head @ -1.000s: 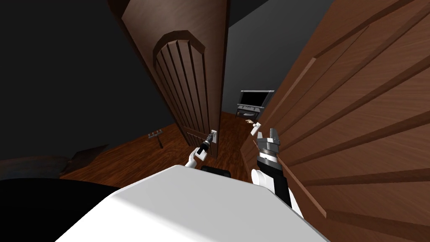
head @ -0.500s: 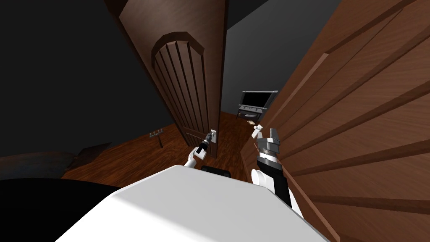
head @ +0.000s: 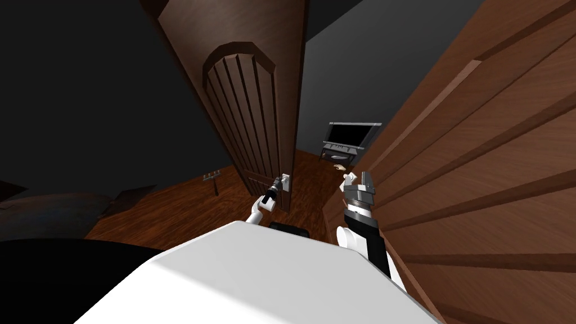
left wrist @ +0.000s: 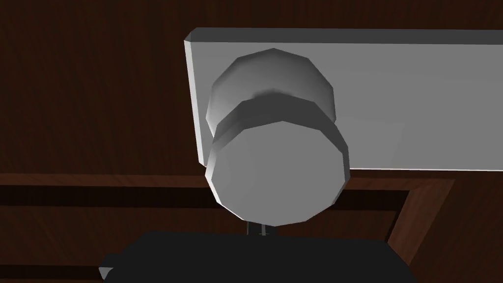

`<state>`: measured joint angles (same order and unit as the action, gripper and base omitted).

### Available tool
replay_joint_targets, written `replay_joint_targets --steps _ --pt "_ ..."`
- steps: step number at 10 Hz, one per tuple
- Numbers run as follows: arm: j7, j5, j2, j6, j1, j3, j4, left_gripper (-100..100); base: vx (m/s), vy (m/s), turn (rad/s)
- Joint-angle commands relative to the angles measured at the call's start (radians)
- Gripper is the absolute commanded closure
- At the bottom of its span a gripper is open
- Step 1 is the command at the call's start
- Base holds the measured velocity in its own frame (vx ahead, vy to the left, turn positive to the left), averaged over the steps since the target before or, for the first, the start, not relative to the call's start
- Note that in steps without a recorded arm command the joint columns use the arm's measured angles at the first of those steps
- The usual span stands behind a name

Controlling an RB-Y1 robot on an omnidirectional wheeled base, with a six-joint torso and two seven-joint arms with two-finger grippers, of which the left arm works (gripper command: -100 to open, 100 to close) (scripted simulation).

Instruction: Push the door open

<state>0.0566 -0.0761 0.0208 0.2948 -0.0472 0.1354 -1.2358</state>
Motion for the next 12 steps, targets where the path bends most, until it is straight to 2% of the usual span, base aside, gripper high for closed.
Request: replay_joint_targets --steps 1,6,8,9,11,12 --pt "0.003 0.000 0.015 -0.002 0.005 0.008 -0.007 -100 -0.042 -0.082 0.045" --pt "0.011 0.001 0.019 -0.007 0.016 0.025 -0.021 -100 -0.184 0.034 -0.008" --pt "0.016 0.002 0.001 -0.011 0.024 0.038 -0.031 -100 -0.257 0.054 0.001" --pt "0.019 0.002 -0.017 -0.013 0.028 0.044 -0.036 -100 -0.257 0.019 -0.001" --pt "0.016 0.003 0.009 -0.009 0.019 0.035 -0.027 -100 -0.020 -0.004 -0.016" --pt "0.016 0.003 0.012 -0.008 0.018 0.034 -0.025 -100 0.166 -0.064 -0.020"
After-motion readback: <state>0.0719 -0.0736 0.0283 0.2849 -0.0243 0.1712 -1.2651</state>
